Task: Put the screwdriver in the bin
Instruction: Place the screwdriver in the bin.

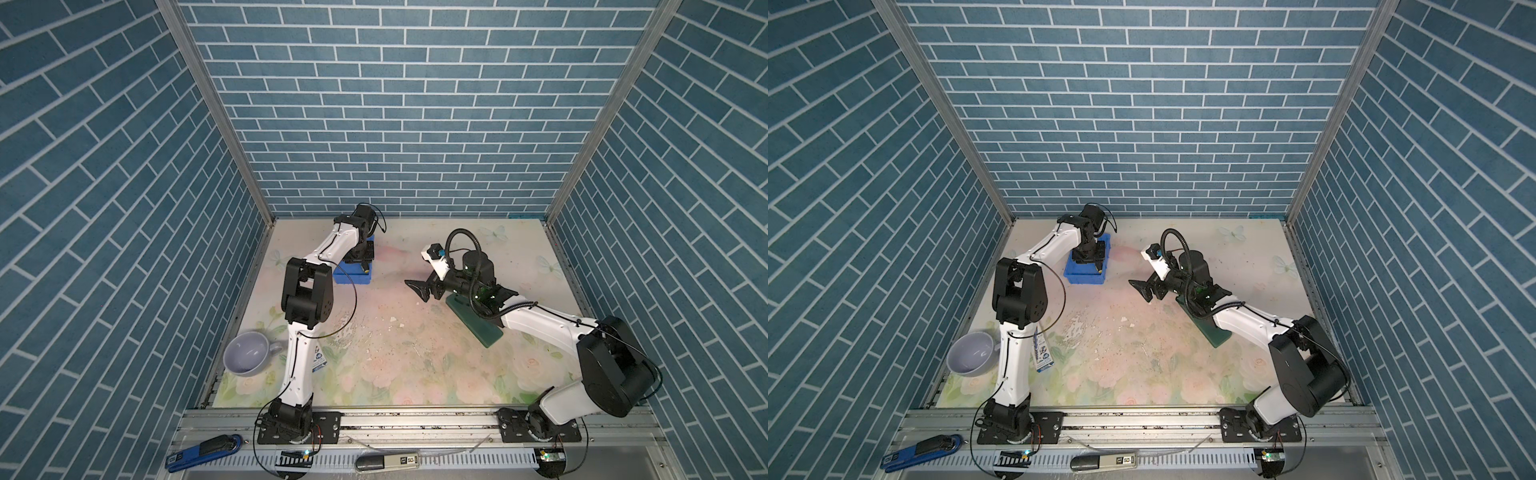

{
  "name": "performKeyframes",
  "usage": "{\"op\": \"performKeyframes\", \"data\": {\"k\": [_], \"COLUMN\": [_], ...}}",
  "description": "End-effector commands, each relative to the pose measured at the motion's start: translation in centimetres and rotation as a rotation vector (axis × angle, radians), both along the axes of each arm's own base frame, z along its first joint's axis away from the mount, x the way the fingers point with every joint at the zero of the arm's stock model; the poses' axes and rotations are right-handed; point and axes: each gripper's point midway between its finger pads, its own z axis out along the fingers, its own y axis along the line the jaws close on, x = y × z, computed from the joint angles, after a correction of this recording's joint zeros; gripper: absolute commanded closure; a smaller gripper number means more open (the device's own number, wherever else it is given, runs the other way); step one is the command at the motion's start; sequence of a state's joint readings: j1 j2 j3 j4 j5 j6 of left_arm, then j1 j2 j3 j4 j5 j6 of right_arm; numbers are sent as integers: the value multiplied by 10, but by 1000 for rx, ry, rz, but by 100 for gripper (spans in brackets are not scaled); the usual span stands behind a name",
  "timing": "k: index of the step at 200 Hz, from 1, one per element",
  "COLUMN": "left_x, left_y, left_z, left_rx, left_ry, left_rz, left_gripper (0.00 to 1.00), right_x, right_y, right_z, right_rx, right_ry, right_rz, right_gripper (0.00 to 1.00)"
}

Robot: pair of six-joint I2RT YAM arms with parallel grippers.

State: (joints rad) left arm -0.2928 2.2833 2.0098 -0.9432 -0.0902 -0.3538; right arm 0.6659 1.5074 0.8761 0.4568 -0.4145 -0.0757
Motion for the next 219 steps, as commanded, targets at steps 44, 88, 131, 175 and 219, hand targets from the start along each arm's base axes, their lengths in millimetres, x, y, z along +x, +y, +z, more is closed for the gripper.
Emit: {"op": "performKeyframes", "data": {"k": [44,88,131,175,219], "left_x": [-7,-27,-54,-89,-110], "left_y": [11,20,36,57,77], "left_z": [58,108,142,153,131], "left_rx": [-16,-68,-71,-20,125], "left_ry": [-139,-336,-565,-812,-875], "left_rz": [45,63,56,6,-45], "left_gripper": [11,0,0,0,0], "right_x": [0,2,9,19,30], "right_y": [-11,-33,-71,-124,-182], "right_z": [43,47,43,30,8], "right_rx": [62,57,32,22,-25], "right_ry": [-102,-122,-126,-118,-116], "right_rz": [-60,-150,-286,-464,-672], "right_gripper": [1,1,1,1,1]}}
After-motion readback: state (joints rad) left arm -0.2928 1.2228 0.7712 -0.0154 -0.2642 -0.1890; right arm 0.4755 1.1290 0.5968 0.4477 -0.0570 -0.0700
